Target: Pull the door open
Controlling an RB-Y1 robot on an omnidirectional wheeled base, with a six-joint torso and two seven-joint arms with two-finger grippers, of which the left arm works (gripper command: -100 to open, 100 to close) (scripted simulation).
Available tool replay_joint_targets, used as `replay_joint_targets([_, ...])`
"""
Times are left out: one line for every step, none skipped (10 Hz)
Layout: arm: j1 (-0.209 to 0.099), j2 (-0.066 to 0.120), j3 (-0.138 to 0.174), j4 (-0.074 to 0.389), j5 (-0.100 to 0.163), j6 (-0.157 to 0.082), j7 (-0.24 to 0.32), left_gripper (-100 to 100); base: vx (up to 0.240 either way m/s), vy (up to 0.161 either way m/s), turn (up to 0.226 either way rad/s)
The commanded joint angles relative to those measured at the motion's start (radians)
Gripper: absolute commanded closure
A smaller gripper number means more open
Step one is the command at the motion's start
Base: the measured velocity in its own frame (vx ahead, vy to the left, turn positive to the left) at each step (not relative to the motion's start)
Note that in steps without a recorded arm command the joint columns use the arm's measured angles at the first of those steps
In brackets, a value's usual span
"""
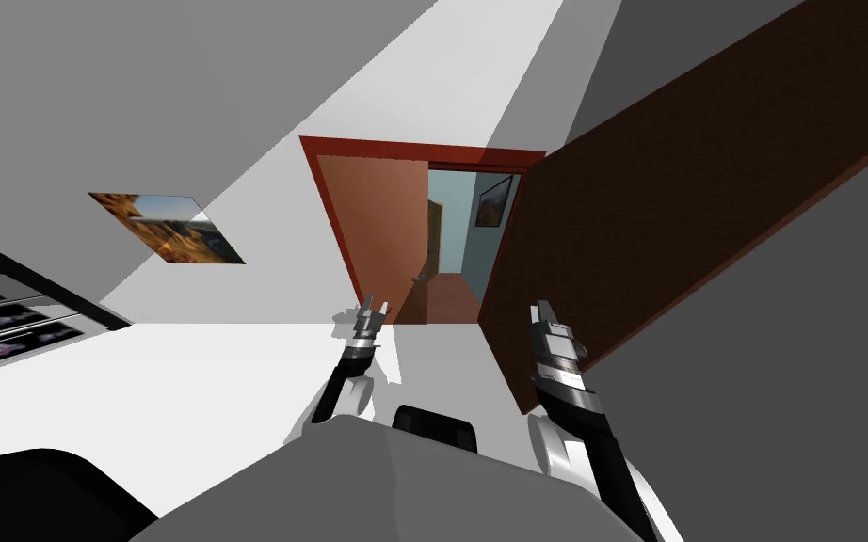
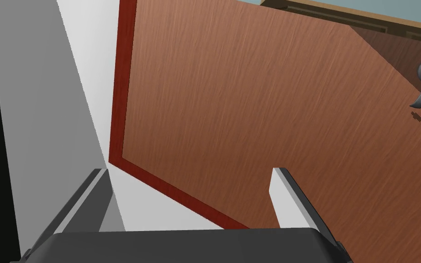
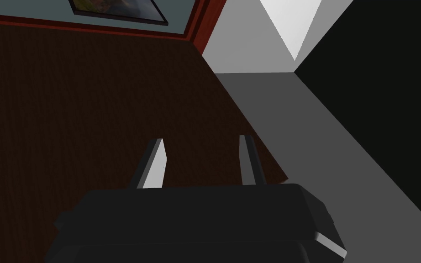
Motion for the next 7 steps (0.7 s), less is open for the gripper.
replay_joint_targets([-0.008, 0.012, 0.012, 0.045, 0.001, -0.016, 0.003, -100, 0.113, -0.012, -0.027])
replay_joint_targets([-0.012, 0.015, 0.015, 0.063, 0.000, -0.021, 0.003, -100, 0.124, -0.012, -0.034])
replay_joint_targets([-0.016, 0.018, 0.019, 0.082, 0.000, -0.025, 0.003, -100, 0.105, -0.007, -0.020])
replay_joint_targets([-0.023, 0.024, 0.027, 0.120, -0.001, -0.035, 0.002, -100, 0.131, -0.016, -0.036])
replay_joint_targets([-0.027, 0.027, 0.031, 0.139, -0.002, -0.039, 0.002, -100, 0.151, -0.020, -0.034])
replay_joint_targets([-0.031, 0.030, 0.035, 0.158, -0.003, -0.044, 0.002, -100, 0.131, -0.013, -0.021])
replay_joint_targets([-0.035, 0.033, 0.039, 0.178, -0.003, -0.049, 0.002, -100, 0.102, -0.005, -0.019])
